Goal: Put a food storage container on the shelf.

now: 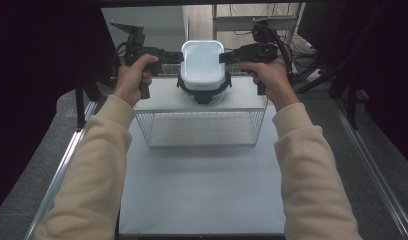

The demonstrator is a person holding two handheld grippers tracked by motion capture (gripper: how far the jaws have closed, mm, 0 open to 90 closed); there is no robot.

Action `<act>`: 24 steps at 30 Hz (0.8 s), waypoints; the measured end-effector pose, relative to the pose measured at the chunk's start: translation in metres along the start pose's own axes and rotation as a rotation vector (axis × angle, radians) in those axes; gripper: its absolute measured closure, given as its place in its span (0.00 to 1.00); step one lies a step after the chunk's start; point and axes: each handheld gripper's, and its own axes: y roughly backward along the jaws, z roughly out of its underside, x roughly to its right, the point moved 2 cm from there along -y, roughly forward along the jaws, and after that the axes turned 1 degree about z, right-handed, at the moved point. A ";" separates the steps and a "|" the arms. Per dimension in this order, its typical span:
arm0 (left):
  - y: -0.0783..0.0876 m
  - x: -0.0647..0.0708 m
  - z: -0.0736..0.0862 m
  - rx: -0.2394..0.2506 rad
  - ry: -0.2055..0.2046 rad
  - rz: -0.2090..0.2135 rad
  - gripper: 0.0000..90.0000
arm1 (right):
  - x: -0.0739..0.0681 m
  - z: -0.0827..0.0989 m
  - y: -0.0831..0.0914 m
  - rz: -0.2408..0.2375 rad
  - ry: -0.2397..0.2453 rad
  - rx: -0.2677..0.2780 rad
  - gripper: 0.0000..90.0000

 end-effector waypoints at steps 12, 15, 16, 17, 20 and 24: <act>-0.015 -0.017 -0.002 0.023 0.045 -0.004 0.77 | 0.024 -0.004 -0.014 -0.039 -0.165 0.023 0.73; -0.018 -0.016 0.000 0.026 0.022 -0.026 0.66 | 0.023 -0.002 -0.015 -0.039 -0.159 0.027 0.64; -0.018 -0.015 0.000 0.029 0.012 -0.034 0.60 | 0.021 0.000 -0.016 -0.023 -0.138 0.033 0.55; -0.017 -0.013 0.001 0.037 -0.006 -0.055 0.55 | 0.019 0.000 -0.015 -0.011 -0.128 0.040 0.51; -0.011 -0.002 0.006 0.085 -0.108 -0.112 0.41 | 0.010 0.004 -0.008 0.017 -0.049 0.100 0.41; 0.004 0.011 0.018 0.127 -0.180 -0.109 0.33 | -0.001 0.013 0.011 0.012 0.056 0.150 0.34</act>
